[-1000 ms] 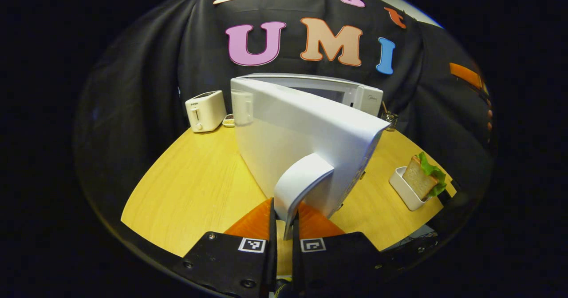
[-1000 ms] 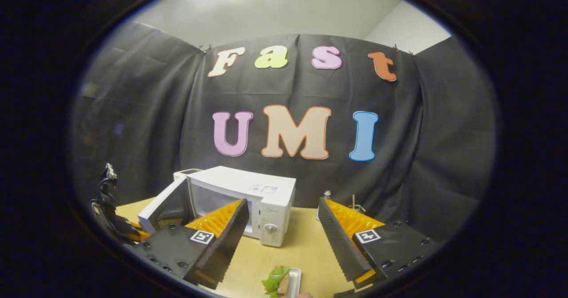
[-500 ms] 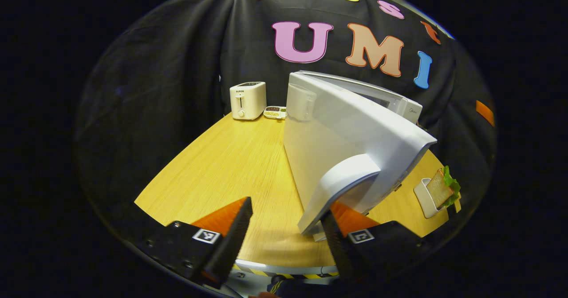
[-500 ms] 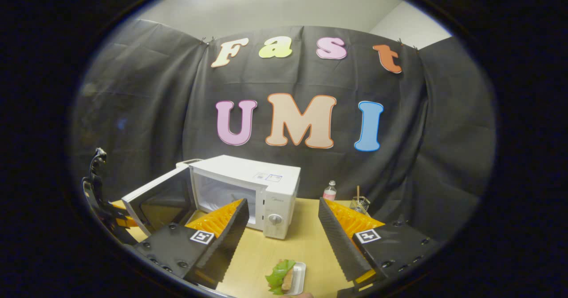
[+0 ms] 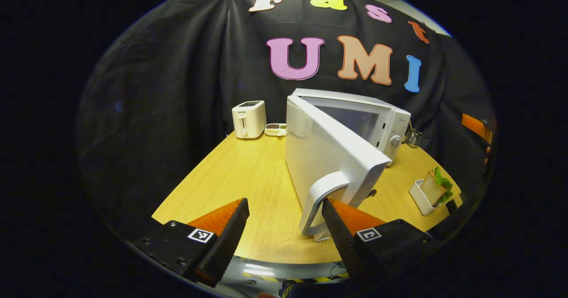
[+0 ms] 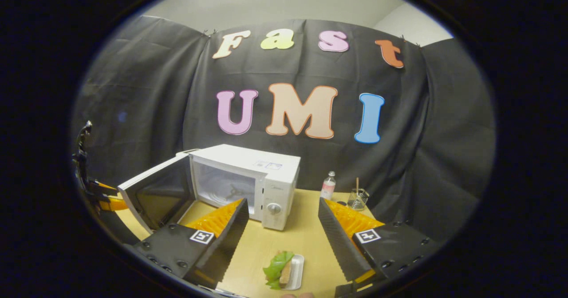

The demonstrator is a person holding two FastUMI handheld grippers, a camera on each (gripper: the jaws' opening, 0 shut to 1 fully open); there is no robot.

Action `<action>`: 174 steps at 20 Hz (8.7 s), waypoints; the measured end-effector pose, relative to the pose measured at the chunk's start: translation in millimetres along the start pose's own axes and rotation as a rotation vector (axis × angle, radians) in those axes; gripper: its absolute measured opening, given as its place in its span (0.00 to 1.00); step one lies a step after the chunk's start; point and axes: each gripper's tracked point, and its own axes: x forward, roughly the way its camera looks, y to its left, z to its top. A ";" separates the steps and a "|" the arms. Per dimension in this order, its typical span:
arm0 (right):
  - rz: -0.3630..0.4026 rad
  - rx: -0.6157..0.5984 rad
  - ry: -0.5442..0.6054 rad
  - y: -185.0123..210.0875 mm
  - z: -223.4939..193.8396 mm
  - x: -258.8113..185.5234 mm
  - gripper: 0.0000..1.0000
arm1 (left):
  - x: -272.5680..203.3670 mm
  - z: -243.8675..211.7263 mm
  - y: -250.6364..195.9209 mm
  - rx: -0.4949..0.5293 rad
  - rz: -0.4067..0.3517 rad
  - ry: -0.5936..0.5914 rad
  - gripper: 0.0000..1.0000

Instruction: Open the microwave oven with the left hand, put the food in, and close the microwave oven.

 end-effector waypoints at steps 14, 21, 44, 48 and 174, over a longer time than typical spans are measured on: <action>-0.027 0.028 0.310 -6.8 -139.2 -19.4 0.99 | -22.5 88.5 7.9 -0.136 0.038 -0.186 0.99; -0.041 0.066 0.501 -8.3 -213.5 -14.1 0.98 | -28.3 106.6 6.0 -0.078 0.057 -0.228 0.99; -0.075 0.078 0.573 -17.8 -241.7 2.8 0.41 | -28.2 101.4 6.8 -0.136 0.052 -0.212 0.99; -0.062 0.070 0.577 -18.0 -238.2 2.0 0.30 | -27.9 103.9 6.9 -0.162 0.051 -0.218 0.99; 0.099 0.138 -0.114 1.7 27.9 54.6 0.84 | 84.3 55.3 -88.1 0.187 -0.029 -0.015 0.01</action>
